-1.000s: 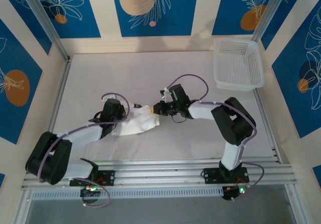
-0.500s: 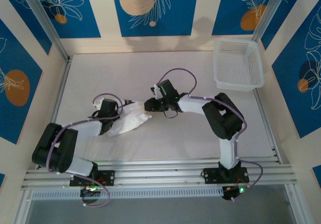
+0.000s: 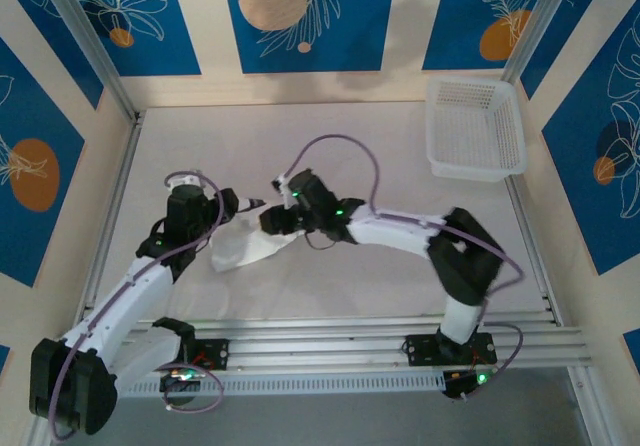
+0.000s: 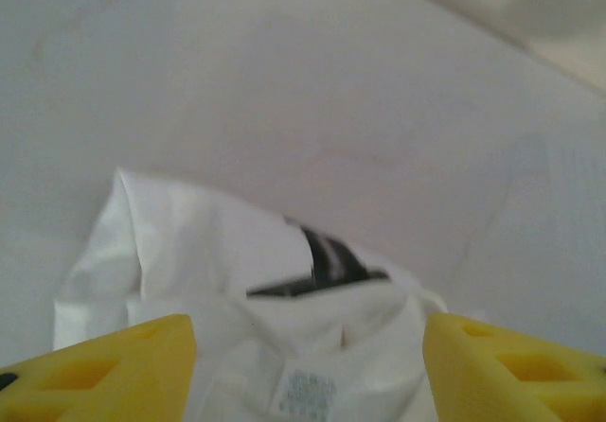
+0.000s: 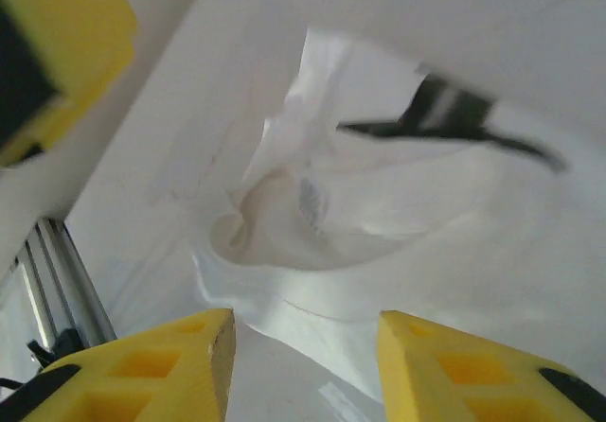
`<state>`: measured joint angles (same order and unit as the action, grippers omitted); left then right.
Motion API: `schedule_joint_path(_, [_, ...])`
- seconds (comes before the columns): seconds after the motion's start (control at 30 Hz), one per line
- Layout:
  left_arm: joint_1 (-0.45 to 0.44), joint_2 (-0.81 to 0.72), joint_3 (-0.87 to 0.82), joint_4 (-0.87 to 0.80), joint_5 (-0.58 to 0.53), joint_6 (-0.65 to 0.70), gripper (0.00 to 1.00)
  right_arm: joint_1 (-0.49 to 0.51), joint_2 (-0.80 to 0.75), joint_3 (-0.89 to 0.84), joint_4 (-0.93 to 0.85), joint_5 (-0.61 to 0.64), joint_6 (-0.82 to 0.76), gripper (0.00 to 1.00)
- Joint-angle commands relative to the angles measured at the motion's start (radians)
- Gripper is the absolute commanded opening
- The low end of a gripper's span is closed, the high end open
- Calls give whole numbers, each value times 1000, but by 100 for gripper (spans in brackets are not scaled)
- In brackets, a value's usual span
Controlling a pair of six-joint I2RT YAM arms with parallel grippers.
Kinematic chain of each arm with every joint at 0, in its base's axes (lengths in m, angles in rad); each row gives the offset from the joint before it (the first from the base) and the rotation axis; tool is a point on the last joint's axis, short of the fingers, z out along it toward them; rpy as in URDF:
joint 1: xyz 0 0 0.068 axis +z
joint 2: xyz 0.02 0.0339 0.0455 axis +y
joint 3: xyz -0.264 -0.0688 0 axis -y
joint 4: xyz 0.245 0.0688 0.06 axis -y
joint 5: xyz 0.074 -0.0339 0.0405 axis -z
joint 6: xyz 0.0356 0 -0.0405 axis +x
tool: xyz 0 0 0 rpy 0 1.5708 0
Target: Fold the inside-out t-shirt
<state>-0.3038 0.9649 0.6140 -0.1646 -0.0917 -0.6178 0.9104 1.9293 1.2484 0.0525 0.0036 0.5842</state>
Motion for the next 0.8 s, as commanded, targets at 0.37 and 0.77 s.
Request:
schedule_joint_path(0.37, [-215, -93, -84, -163, 109, -64, 60, -81, -259, -209, 133, 140, 271, 45])
schedule_joint_path(0.77, [-96, 494, 136, -17, -34, 109, 67, -143, -736, -537, 21, 339, 307, 47])
